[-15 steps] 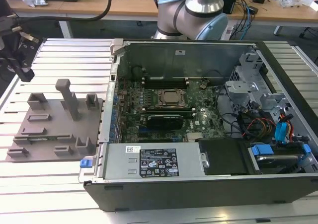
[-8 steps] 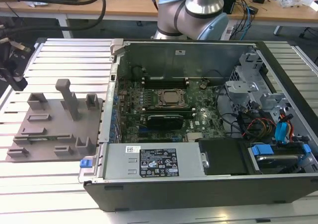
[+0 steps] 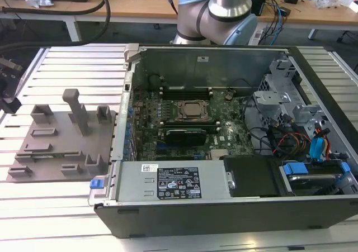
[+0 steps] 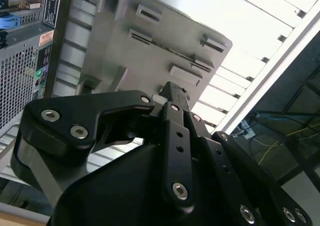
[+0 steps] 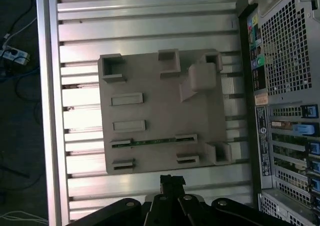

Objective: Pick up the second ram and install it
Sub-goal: 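Reach for the second ram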

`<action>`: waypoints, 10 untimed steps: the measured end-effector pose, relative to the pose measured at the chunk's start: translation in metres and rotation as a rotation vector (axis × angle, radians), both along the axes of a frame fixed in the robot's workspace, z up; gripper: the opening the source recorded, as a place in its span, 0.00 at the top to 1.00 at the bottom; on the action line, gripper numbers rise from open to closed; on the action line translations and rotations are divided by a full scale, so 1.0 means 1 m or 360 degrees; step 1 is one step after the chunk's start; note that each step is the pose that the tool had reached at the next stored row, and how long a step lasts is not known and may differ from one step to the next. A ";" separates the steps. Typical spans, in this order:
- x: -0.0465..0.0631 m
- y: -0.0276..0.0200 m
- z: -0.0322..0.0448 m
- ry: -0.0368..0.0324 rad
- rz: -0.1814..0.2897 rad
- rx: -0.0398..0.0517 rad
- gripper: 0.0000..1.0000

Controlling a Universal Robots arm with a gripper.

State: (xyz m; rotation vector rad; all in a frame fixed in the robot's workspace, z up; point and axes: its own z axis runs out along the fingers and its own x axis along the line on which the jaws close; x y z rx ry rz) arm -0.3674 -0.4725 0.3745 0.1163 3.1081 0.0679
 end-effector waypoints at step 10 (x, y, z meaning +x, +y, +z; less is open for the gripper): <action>0.000 0.0231 -0.0024 0.0000 0.0004 -0.0028 0.90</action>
